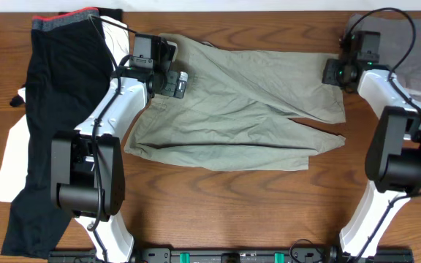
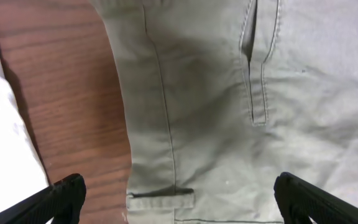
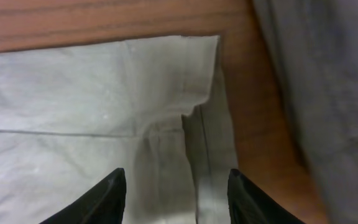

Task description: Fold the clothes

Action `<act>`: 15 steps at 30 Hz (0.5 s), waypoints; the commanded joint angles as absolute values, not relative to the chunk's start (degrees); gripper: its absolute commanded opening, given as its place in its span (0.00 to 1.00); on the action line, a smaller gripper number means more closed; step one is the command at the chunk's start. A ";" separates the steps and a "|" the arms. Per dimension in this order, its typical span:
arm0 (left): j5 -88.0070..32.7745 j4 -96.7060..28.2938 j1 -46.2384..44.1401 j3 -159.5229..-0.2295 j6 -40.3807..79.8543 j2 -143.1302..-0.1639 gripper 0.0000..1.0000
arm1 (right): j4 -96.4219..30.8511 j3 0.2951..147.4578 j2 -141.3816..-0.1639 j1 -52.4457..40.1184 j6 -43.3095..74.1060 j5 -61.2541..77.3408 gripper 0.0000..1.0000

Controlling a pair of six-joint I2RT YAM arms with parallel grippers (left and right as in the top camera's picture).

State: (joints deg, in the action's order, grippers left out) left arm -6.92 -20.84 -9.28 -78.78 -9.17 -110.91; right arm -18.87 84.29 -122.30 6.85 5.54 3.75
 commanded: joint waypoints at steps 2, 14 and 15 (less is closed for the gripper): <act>-7.35 -22.06 -9.47 -79.24 -8.69 -111.70 0.98 | -15.20 84.75 -124.97 7.11 6.83 5.15 0.47; -7.33 -23.75 -9.47 -79.24 -8.69 -111.70 0.98 | -9.58 84.82 -127.42 7.07 9.82 9.45 0.01; -7.33 -23.73 -9.47 -79.24 -8.69 -111.70 0.98 | -9.19 85.17 -127.42 7.07 9.85 9.52 0.01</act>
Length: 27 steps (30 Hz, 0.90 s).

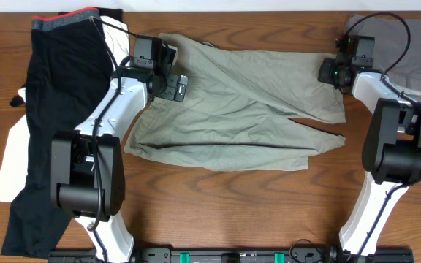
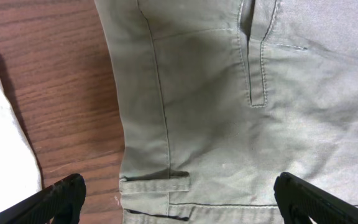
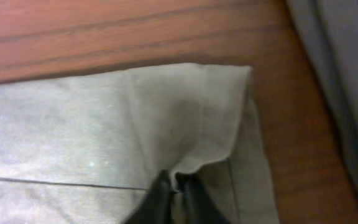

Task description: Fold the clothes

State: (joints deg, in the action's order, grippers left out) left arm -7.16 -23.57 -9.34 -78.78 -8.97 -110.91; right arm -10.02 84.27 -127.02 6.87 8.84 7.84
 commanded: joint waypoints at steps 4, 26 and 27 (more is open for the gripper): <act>-7.31 -23.73 -9.47 -79.24 -8.69 -111.70 0.98 | -9.08 89.43 -127.42 7.07 9.80 9.91 0.01; -7.25 -23.16 -9.45 -79.24 -9.39 -111.70 0.98 | 6.81 98.80 -137.08 5.54 12.29 1.54 0.85; -6.70 -23.05 -9.45 -79.24 -9.39 -111.70 0.98 | 6.31 98.80 -137.08 5.61 12.40 1.54 0.99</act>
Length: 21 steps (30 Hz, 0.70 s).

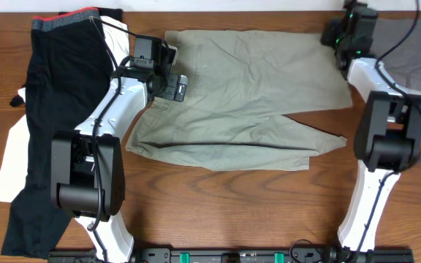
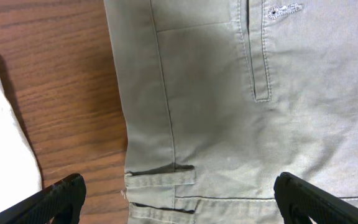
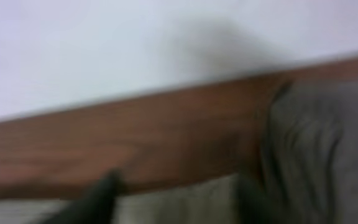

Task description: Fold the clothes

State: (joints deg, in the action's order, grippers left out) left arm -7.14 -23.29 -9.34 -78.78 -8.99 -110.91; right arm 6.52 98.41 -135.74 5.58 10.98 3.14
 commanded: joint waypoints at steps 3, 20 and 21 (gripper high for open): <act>-4.32 -22.90 -9.39 -79.37 -9.52 -111.53 0.98 | 3.31 98.94 -134.82 5.98 12.40 2.31 0.99; -4.47 -41.54 -9.34 -79.48 -5.96 -86.04 0.98 | -50.04 98.98 -98.43 6.72 14.98 13.72 0.93; -5.15 -43.64 -9.34 -79.46 -4.99 -84.90 0.98 | -54.00 98.98 -97.54 6.72 15.70 13.76 0.91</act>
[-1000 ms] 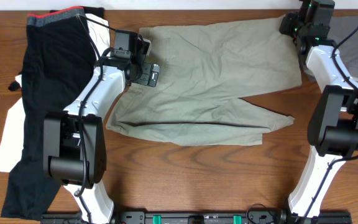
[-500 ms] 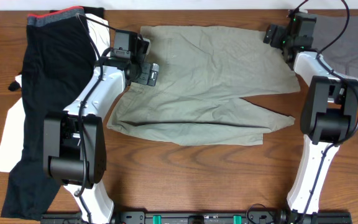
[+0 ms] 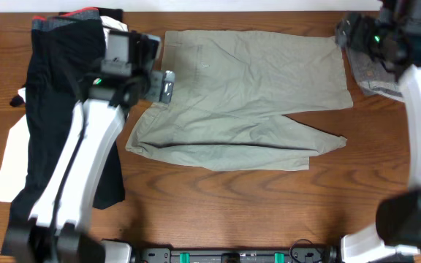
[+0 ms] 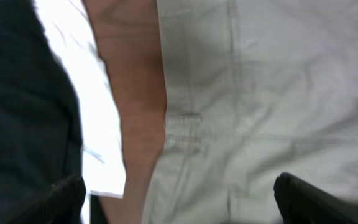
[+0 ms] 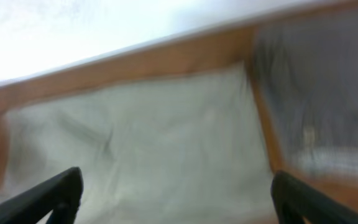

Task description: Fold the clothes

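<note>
Olive trousers [image 3: 247, 95] lie spread flat mid-table, waistband to the left, one leg along the far edge and the other slanting below it. My left gripper [image 3: 163, 86] hovers above the waistband, open and holding nothing. In the left wrist view the gripper [image 4: 179, 205] shows the waistband [image 4: 185, 124] well below its spread fingers. My right gripper [image 3: 346, 33] hangs open above the far-right hem corner. In the blurred right wrist view the gripper [image 5: 179, 199] looks down on the trouser leg [image 5: 142, 137] with nothing between its fingers.
A black garment [image 3: 57, 95] with a red and grey waistband lies at the left over a white garment [image 3: 13, 161]. A grey garment [image 3: 375, 73] sits at the far right corner. Bare wooden table [image 3: 218, 212] runs along the front.
Both arms have risen above the cloth. The left gripper, which was low over the waistband, is higher and a little further left. The right gripper now stands wide open above the far-right hem.
The upper leg first slanted down to the right, with my right gripper open over its hem. Then that gripper was shut on the hem. Later the hem lay at the far edge with the leg straight. Now both grippers are open and raised, the trousers flat.
</note>
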Action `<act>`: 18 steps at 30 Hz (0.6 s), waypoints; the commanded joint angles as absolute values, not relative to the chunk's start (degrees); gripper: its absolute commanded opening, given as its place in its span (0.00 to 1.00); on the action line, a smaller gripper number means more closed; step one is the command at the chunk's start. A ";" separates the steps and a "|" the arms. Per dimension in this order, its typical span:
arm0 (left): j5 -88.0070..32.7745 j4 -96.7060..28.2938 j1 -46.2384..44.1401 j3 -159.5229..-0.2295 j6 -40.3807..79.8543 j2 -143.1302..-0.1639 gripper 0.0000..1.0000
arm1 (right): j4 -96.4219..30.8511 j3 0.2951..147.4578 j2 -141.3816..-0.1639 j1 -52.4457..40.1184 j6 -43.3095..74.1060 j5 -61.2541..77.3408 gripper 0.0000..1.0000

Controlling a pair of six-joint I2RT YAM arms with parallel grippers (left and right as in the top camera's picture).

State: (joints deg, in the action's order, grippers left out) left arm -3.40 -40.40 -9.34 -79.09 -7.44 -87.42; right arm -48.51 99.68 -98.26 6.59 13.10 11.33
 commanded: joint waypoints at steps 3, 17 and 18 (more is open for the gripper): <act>-8.99 -49.25 -9.34 -79.33 -4.36 -83.50 0.98 | -65.06 98.74 -96.27 6.31 16.23 13.74 0.91; -9.02 -48.18 -9.30 -71.64 -4.36 -86.76 0.98 | -76.90 78.65 -96.25 -5.41 17.12 13.52 0.75; -9.02 -47.55 -9.30 -71.46 -4.32 -87.31 0.98 | -76.01 76.18 -96.25 -6.31 18.22 13.52 0.74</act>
